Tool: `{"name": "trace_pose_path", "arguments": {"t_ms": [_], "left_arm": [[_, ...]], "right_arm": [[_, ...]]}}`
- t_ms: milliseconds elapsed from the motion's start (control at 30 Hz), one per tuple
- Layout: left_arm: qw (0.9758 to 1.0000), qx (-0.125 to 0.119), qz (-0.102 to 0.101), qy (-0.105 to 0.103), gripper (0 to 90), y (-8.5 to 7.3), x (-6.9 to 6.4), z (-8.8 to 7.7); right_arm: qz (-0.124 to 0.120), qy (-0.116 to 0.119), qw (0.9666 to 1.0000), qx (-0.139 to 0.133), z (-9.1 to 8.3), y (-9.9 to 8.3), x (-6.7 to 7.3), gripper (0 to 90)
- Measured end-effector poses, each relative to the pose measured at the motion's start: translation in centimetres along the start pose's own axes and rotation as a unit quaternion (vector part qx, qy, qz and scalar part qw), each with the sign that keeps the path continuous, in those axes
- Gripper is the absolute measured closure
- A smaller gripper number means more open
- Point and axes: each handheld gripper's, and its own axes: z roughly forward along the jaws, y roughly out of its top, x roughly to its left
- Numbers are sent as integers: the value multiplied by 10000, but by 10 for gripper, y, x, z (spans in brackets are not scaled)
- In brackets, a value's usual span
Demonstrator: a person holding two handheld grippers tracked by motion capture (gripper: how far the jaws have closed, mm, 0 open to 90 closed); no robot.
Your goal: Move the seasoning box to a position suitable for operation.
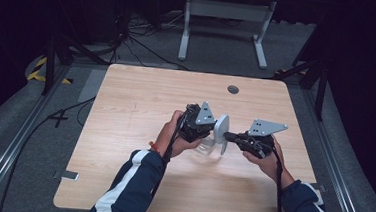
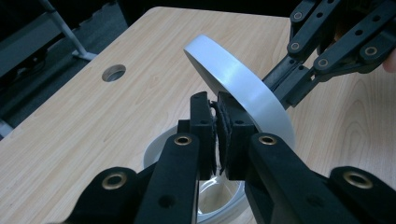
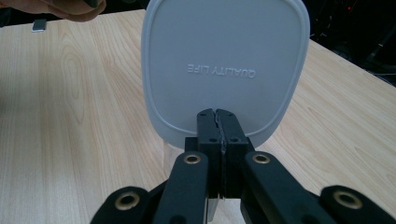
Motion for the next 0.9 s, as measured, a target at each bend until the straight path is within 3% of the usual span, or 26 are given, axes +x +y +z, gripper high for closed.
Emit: {"name": "trace_pose_path", "arguments": {"t_ms": [633, 900], "left_arm": [[9997, 19, 105, -202, 847, 7, -13, 10], [9998, 27, 136, -148, 828, 7, -11, 8]], "right_arm": [[-16, 23, 9999, 153, -2, -6, 1, 896], [-10, 30, 9998, 214, -4, -8, 0, 896]]}}
